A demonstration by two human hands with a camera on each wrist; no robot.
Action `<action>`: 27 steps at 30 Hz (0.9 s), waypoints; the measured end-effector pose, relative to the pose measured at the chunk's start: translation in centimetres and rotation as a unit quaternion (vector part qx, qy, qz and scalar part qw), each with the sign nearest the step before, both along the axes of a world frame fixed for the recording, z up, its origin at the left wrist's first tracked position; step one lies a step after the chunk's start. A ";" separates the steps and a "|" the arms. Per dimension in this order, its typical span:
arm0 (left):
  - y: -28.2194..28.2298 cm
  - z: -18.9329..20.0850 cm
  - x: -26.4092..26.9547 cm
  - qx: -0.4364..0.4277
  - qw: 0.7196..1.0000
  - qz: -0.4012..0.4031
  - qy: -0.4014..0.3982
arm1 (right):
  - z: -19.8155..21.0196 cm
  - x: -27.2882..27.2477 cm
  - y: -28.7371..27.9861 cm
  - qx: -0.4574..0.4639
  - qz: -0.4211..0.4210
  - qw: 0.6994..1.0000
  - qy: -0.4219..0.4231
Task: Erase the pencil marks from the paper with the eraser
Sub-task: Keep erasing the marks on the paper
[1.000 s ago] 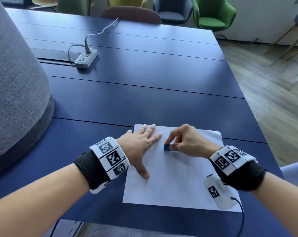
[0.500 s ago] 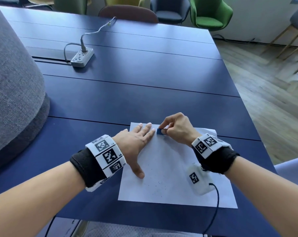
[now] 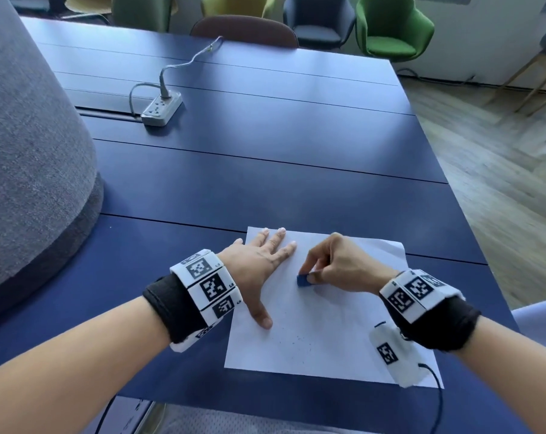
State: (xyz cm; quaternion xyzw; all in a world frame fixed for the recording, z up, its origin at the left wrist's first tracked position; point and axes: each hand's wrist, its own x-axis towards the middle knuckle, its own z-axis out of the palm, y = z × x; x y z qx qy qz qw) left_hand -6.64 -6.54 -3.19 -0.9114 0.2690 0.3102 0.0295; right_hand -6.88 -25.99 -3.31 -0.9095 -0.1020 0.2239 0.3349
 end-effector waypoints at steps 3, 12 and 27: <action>0.1 0.0 0.1 -0.003 1.000 -0.001 0.003 | -0.5 0.2 0.2 -0.007 -0.074 0.995 -0.067; 0.0 0.0 0.1 -0.003 1.000 -0.006 -0.008 | -0.3 0.1 -0.1 0.015 -0.119 0.991 -0.063; -0.2 0.0 0.0 0.009 1.000 -0.009 -0.008 | 0.0 -2.7 -0.5 0.013 -0.024 0.999 0.024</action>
